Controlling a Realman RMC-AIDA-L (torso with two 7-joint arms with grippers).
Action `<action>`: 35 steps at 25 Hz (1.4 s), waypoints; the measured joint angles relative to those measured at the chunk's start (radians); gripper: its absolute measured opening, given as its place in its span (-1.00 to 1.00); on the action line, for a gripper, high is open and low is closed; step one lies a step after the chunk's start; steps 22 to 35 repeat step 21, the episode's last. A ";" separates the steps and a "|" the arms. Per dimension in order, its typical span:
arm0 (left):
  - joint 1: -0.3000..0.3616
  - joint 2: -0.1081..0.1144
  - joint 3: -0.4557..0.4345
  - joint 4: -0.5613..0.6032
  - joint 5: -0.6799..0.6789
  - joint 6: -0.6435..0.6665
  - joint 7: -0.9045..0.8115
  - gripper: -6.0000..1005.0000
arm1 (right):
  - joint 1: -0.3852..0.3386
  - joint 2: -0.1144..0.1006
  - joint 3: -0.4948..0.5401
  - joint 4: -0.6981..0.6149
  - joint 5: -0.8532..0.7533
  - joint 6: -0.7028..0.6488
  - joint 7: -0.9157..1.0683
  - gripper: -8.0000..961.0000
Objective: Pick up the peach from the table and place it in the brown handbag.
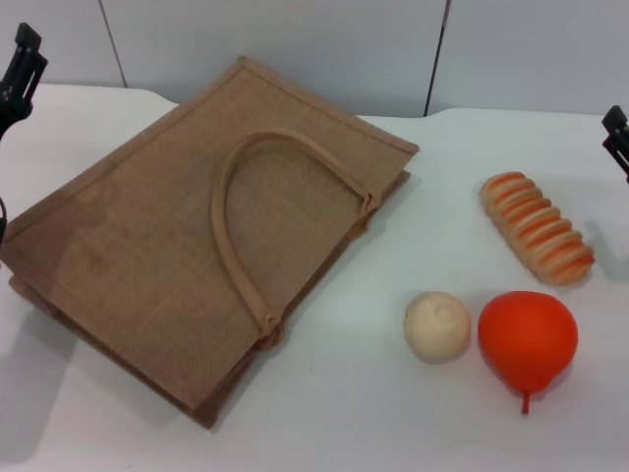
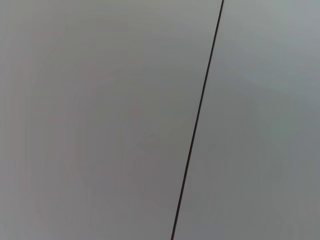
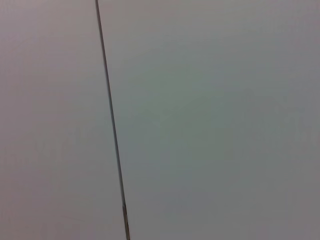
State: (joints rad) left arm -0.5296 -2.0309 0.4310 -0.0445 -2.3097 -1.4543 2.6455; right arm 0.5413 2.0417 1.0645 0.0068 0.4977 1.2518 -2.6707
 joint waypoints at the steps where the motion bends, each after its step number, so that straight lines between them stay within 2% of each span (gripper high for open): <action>1: -0.001 0.000 0.000 0.000 0.000 0.000 0.000 0.71 | 0.000 0.000 0.000 0.000 0.000 0.000 0.000 0.64; 35: -0.004 0.000 0.010 -0.006 0.009 -0.024 0.000 0.71 | 0.001 0.000 -0.001 -0.002 0.000 0.000 0.000 0.64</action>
